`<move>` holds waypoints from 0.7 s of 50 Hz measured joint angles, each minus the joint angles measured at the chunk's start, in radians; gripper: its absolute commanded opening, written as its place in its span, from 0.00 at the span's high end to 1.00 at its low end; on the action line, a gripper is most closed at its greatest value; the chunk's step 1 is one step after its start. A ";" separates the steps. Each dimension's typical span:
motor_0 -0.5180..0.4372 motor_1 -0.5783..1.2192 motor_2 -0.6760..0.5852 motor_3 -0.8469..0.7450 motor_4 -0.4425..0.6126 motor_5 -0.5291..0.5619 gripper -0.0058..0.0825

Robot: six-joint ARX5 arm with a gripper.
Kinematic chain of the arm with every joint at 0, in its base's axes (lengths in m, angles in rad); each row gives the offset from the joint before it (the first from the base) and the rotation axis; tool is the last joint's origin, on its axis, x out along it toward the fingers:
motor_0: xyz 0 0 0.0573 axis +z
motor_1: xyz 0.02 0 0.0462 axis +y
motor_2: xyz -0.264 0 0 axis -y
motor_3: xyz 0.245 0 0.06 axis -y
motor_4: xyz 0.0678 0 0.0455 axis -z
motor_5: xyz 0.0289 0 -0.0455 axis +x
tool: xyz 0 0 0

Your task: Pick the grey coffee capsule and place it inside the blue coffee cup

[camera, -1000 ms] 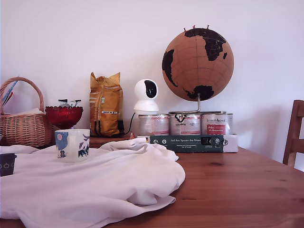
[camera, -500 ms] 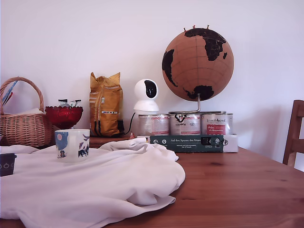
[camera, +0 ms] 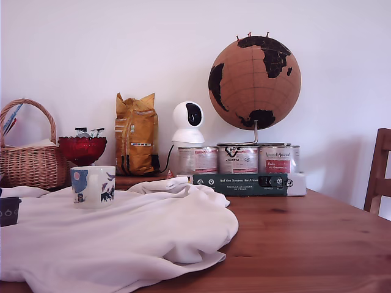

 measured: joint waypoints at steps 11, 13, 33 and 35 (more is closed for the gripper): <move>0.000 0.166 0.121 0.052 -0.008 0.000 0.36; 0.000 0.181 0.146 0.053 -0.009 0.000 0.36; 0.000 0.345 0.247 0.043 -0.009 0.000 0.47; 0.000 0.345 0.248 0.043 -0.009 0.000 0.55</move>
